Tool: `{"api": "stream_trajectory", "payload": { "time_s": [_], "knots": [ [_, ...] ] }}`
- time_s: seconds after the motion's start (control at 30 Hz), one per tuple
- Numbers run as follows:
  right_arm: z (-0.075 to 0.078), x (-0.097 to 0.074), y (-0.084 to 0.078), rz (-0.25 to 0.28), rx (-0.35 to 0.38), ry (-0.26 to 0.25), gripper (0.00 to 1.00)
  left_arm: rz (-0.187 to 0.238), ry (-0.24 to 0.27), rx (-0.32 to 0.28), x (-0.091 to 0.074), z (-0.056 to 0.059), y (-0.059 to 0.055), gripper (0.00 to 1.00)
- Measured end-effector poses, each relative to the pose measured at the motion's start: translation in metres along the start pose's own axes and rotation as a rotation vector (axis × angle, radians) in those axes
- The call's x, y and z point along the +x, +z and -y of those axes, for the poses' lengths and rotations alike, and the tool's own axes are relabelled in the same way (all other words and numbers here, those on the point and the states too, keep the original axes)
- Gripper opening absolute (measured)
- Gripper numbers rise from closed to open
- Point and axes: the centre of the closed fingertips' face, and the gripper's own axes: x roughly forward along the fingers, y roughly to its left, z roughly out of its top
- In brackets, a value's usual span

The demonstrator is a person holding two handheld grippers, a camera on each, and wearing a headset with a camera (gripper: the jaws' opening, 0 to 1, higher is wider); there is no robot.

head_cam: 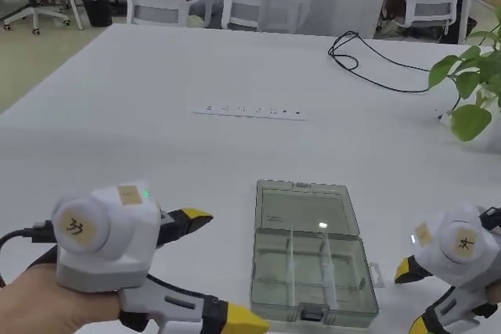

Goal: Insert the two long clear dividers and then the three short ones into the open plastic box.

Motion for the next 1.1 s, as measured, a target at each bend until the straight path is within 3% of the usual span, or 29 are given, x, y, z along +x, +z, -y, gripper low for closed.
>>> {"api": "stream_trajectory", "payload": {
  "time_s": [0.37,0.5,0.83,1.1],
  "knots": [
    [0.0024,0.0004,0.0010,-0.006,-0.017,-0.009,0.40,0.003,-0.002,-0.004,0.0023,-0.0016,-0.0003,1.00],
    [0.0040,0.0004,0.0023,-0.004,-0.015,-0.014,0.34,0.004,0.001,-0.008,0.0032,-0.0029,-0.0006,1.00],
    [0.0036,0.0006,0.0029,0.003,-0.017,-0.012,0.33,0.000,0.008,-0.018,0.0017,-0.0033,-0.0044,1.00],
    [0.0016,-0.0053,0.0006,-0.011,-0.019,-0.047,0.33,0.005,0.002,-0.012,0.0022,-0.0018,-0.0006,1.00]
  ]
}}
